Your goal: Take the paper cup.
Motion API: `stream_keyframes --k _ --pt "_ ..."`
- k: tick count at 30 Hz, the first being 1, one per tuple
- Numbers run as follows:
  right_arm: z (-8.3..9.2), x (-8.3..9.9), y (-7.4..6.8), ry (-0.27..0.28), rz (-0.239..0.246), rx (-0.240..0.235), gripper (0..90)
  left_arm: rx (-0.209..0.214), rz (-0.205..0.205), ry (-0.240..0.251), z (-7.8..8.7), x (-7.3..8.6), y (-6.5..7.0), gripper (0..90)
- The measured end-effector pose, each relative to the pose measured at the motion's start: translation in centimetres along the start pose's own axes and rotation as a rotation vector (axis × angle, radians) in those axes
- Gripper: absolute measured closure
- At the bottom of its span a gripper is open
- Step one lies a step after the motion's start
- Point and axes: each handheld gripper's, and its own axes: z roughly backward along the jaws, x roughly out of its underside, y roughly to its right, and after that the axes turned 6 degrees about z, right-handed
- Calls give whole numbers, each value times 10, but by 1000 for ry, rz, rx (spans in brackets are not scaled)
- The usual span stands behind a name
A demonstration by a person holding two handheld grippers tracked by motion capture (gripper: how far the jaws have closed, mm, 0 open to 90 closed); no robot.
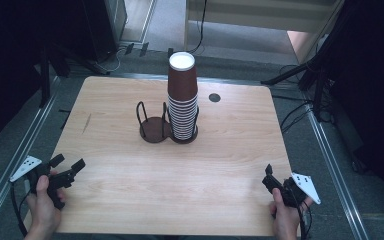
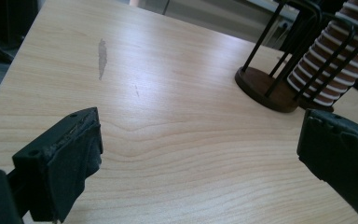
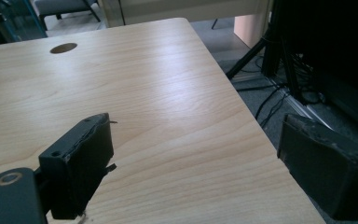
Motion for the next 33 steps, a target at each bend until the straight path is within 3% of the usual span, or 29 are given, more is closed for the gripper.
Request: stream_keyframes --k 4,8,12,18,25,33 --pt "1 0 -8 12 51 -4 142 -20 -47 -18 -3 2 6 7" --pt "1 -4 -14 21 65 -51 153 -27 -66 -26 -5 2 7 7" --pt "7 -15 -19 45 66 -100 151 -31 -62 -24 -5 2 7 7" --pt "16 -35 -27 66 19 -134 136 -36 -65 -20 -5 2 7 7" --pt "24 -46 -44 68 67 -180 133 -38 -63 -22 -5 2 8 7" --pt "22 -70 -68 84 80 -234 130 -44 -68 -26 -6 2 8 7"
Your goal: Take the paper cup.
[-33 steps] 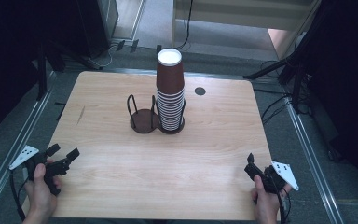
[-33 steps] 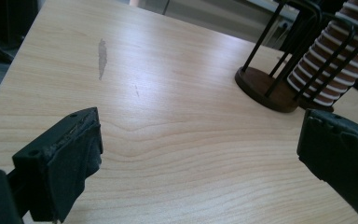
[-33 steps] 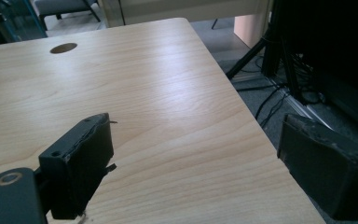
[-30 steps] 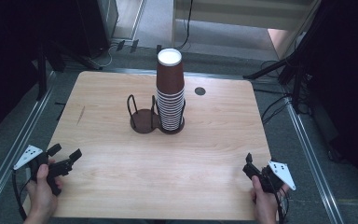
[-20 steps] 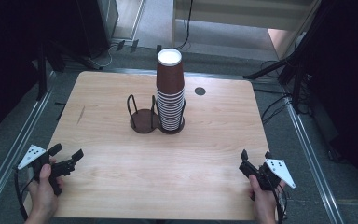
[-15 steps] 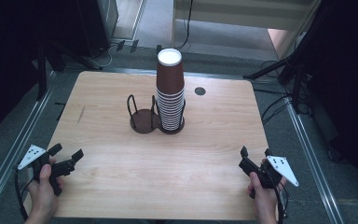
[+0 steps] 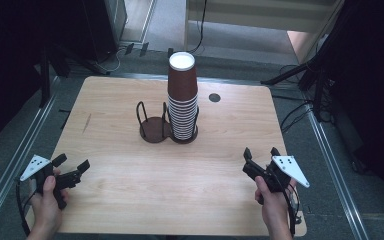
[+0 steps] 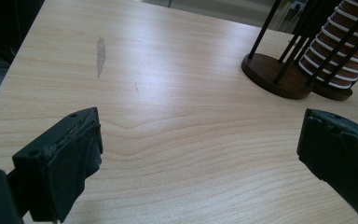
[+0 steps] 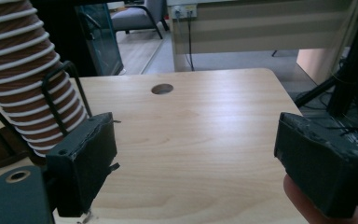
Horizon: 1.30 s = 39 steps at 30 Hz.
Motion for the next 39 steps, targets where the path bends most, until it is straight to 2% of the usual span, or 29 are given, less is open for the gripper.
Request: stream_keyframes --k 7,15,23,39 --pt "-11 -14 -22 13 2 -33 130 -1 -12 -3 0 0 1 7" --pt "-27 -20 -41 11 -7 -59 130 1 -20 -5 0 0 1 7" --pt "-36 -31 -60 19 26 -82 129 4 -22 -5 0 0 2 7" --pt "-48 -47 -84 33 40 -121 128 1 -29 -7 0 1 2 7"
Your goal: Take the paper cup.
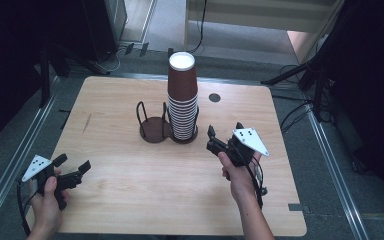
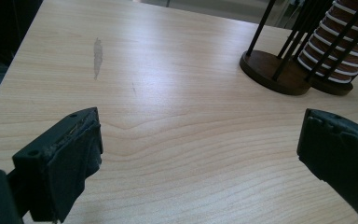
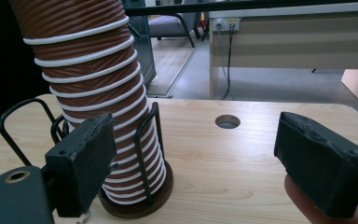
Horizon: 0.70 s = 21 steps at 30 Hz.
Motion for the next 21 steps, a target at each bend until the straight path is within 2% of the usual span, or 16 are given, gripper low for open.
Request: stream_keyframes --k 4,11,21 --pt "-3 -3 -4 -1 8 -13 124 1 1 1 0 0 0 7" --pt "-9 -8 -10 -6 -5 -28 122 2 4 2 0 0 0 7" --pt "-16 -16 -25 13 20 -62 125 -4 -7 7 0 0 1 7"
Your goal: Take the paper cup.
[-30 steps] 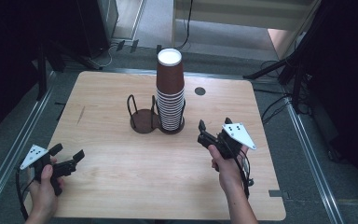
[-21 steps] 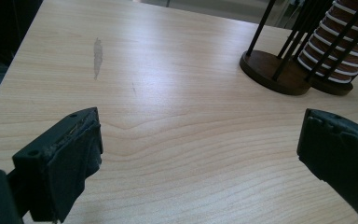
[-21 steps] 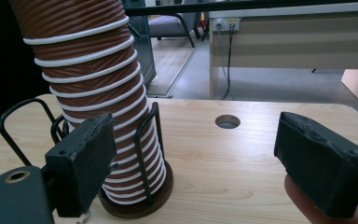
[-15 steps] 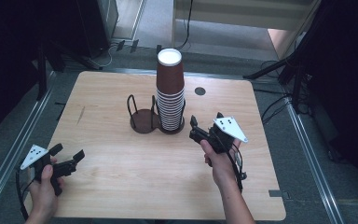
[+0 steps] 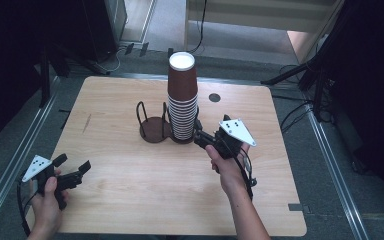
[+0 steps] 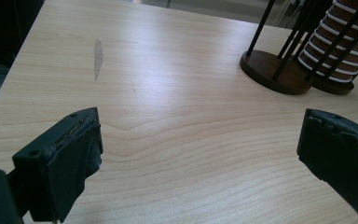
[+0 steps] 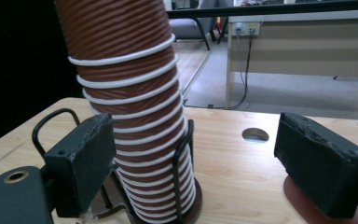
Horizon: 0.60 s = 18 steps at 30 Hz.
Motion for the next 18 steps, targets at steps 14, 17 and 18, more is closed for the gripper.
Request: stream_keyframes --k 14,17,18 --pt "-14 -11 -16 -2 14 -9 75 2 6 0 0 0 -1 7" --pt "-18 -13 -18 -14 10 -23 51 3 7 3 0 0 -1 7" --pt "-19 -14 -19 -13 14 -27 36 3 7 3 0 0 -1 7"
